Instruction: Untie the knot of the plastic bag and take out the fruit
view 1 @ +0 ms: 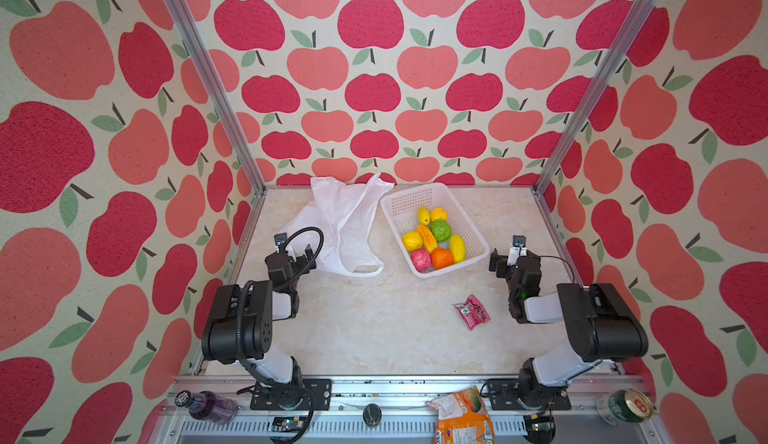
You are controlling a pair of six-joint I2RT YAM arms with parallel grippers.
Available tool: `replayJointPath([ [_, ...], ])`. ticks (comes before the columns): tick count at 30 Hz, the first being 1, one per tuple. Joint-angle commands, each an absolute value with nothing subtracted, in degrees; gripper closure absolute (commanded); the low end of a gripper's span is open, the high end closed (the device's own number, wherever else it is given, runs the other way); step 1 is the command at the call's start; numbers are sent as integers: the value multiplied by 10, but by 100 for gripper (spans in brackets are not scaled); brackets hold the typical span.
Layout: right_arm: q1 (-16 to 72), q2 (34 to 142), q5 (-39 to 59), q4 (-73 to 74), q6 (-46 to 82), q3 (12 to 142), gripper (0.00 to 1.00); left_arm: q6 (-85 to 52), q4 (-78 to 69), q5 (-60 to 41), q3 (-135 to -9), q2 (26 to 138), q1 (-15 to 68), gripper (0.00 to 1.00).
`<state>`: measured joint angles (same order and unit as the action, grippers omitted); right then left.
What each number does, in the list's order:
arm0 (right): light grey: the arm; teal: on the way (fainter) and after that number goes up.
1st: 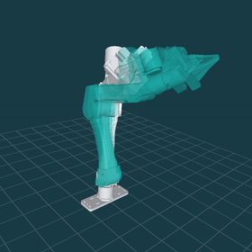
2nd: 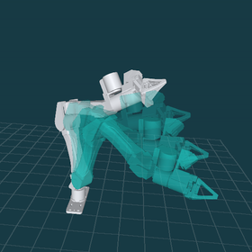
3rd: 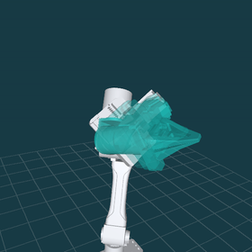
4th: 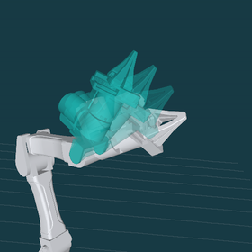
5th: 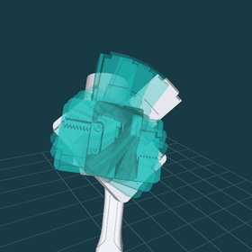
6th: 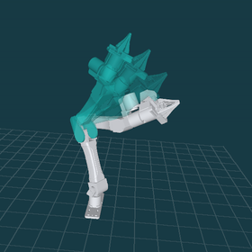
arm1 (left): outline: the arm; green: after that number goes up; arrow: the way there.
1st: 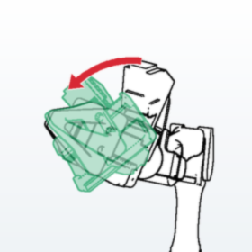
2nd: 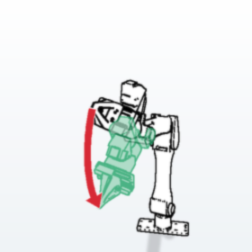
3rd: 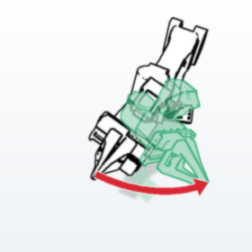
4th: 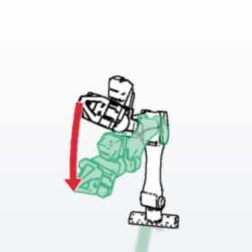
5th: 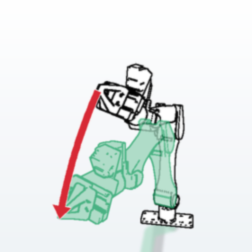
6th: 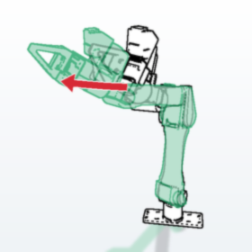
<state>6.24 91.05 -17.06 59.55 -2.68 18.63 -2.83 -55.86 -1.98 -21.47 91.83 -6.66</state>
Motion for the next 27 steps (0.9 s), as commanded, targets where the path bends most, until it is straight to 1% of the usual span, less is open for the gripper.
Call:
replayJointPath([
  [1,66,918,-185,603,-33,199,1,-19,-530,-23,-225,919,-73,1],
  [6,66,918,-185,603,-32,199,1,-19,-524,-25,-228,919,-75,1],
  [9,66,918,-186,604,-33,199,1,-8,-494,-59,-240,912,-74,1],
  [13,67,917,-187,607,-33,198,1,-8,-499,-66,-238,912,-76,1],
  [19,91,925,-226,653,-56,183,1,-10,-503,-72,-236,911,-79,1],
  [22,92,926,-226,652,-55,182,1,-5,-543,-83,-221,921,-78,1],
  [25,91,926,-224,651,-54,183,1,-7,-539,-80,-222,919,-78,1],
  [27,85,925,-202,639,-52,187,1,-7,-536,-77,-222,919,-78,1],
])
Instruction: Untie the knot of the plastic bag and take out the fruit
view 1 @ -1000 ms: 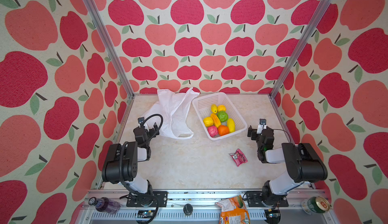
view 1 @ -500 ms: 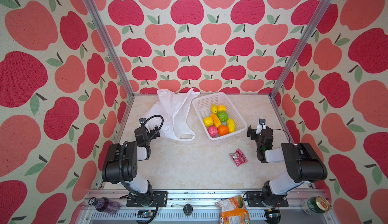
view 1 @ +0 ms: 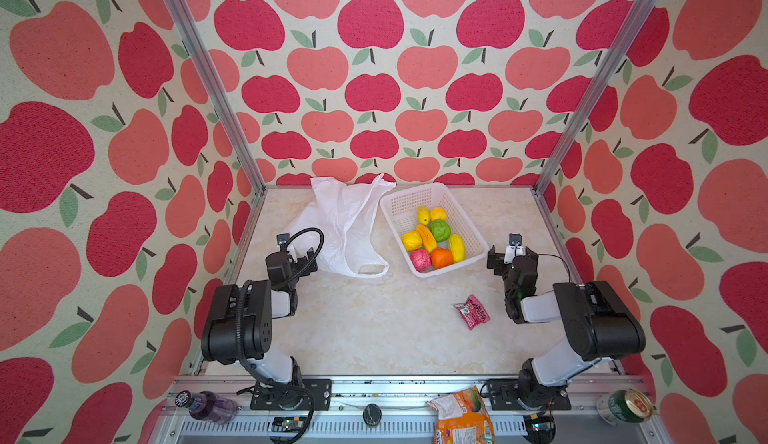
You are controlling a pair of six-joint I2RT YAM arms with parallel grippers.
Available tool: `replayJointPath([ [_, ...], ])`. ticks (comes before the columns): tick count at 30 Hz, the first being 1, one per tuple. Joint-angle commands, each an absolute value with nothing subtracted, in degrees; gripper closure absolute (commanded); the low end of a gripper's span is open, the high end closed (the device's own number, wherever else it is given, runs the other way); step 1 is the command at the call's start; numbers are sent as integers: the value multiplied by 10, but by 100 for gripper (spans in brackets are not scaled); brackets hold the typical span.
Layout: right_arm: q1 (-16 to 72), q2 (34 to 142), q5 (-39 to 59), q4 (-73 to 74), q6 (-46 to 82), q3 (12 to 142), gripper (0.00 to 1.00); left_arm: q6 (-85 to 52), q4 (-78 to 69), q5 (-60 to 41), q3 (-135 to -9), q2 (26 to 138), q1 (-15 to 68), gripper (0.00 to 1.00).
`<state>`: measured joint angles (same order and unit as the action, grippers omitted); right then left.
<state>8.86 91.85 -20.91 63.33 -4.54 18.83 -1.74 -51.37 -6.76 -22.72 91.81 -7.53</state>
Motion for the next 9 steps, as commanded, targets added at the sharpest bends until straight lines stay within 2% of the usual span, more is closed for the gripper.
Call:
replayJointPath([
  [1,78,922,-186,624,-47,192,1,-6,-535,-74,-222,919,-76,1],
  [6,58,914,-128,583,-37,205,1,4,-535,-45,-223,919,-61,1],
  [9,67,916,-122,612,-52,192,1,21,-566,-3,-212,923,-37,1],
])
